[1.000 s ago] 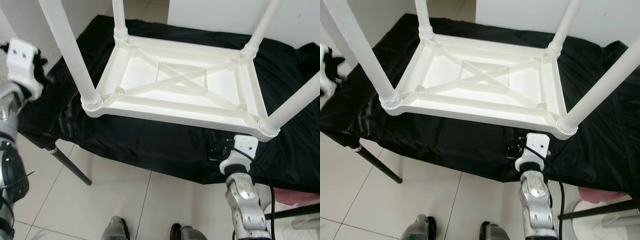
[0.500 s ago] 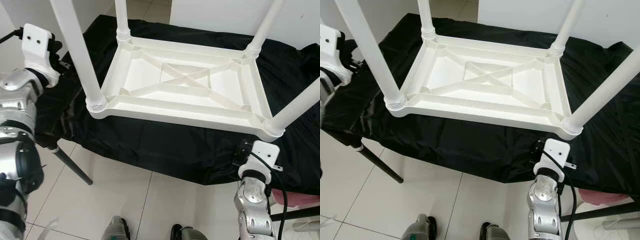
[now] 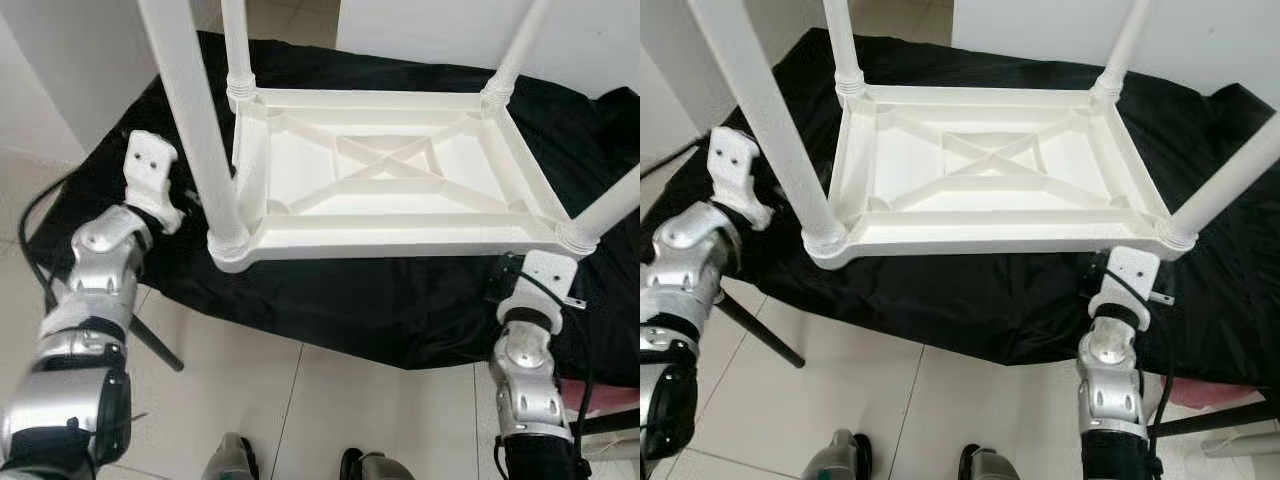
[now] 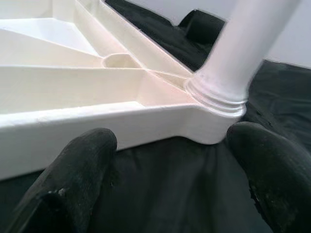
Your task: Building children table
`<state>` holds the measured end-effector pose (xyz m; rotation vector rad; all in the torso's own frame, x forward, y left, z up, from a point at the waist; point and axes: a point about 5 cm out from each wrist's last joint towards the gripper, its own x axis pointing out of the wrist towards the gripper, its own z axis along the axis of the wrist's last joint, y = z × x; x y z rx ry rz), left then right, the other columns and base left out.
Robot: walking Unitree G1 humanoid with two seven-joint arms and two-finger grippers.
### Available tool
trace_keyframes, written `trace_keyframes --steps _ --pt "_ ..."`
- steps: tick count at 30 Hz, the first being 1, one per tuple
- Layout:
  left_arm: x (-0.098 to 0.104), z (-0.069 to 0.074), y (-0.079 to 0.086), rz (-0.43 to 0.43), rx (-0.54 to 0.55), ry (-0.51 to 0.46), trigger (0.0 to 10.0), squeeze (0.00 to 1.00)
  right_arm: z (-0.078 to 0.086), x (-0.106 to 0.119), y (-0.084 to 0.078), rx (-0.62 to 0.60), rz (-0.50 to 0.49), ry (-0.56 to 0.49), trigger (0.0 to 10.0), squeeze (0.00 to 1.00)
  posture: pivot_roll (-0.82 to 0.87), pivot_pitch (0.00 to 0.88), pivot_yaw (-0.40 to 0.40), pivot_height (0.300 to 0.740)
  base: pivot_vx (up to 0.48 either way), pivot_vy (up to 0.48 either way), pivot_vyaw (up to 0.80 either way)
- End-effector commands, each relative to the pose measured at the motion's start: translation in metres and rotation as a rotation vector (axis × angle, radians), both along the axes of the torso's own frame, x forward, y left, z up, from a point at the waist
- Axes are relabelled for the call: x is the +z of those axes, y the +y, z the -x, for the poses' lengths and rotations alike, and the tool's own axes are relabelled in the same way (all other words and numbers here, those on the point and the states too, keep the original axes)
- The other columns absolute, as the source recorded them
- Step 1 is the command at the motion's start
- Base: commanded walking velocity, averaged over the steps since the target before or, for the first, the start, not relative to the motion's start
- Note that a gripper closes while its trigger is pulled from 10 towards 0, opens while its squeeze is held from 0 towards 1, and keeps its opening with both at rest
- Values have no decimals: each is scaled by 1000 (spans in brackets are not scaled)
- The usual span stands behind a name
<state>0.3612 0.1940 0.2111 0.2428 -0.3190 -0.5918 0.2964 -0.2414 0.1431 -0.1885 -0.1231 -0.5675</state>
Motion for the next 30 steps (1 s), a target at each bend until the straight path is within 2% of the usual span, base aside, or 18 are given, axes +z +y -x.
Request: trace_keyframes --steps 1,5,7,10,12,14,16,17,18,20,21,24,30 --pt "-10 16 -28 -69 -276 39 10000 0 -7 -8 3 53 -32 37 10000 0 33 154 -47 740 0 0 0" --pt "-12 26 -38 -38 -297 33 10000 0 -16 -9 6 110 -47 47 10000 0 35 152 -47 740 0 0 0" --pt "-13 38 -51 -5 -308 18 10000 0 -29 -11 10 183 -84 69 10000 0 40 148 -45 740 0 0 0" --pt "-14 41 -56 34 -282 17 10000 0 -37 -13 12 220 -105 87 10000 0 42 146 -45 740 0 0 0" --pt "-15 43 -62 94 -257 31 10000 0 -48 -11 21 295 -112 89 10000 0 46 134 -33 740 0 0 0" --pt "-15 43 -62 94 -257 31 10000 0 -48 -11 21 295 -112 89 10000 0 46 134 -33 740 0 0 0" --pt "-12 48 -71 137 -257 39 10000 0 -58 -6 31 371 -107 69 10000 0 46 127 -26 740 0 0 0" --pt "-12 48 -71 137 -257 39 10000 0 -58 -6 31 371 -107 69 10000 0 46 127 -26 740 0 0 0" --pt "-10 52 -78 157 -269 43 10000 0 -62 -4 39 430 -109 51 10000 0 43 123 -21 740 0 0 0" --pt "-10 54 -84 170 -274 45 10000 0 -65 -2 45 466 -108 37 10000 0 46 118 -17 740 0 0 0" --pt "-10 54 -84 170 -274 45 10000 0 -65 -2 45 466 -108 37 10000 0 46 118 -17 740 0 0 0" --pt "-14 62 -100 209 -285 78 10000 0 -70 3 47 477 -140 -32 10000 0 50 110 -7 740 0 0 0" --pt "-17 67 -106 223 -282 102 10000 0 -70 5 43 452 -151 -79 10000 0 48 109 -1 740 0 0 0"
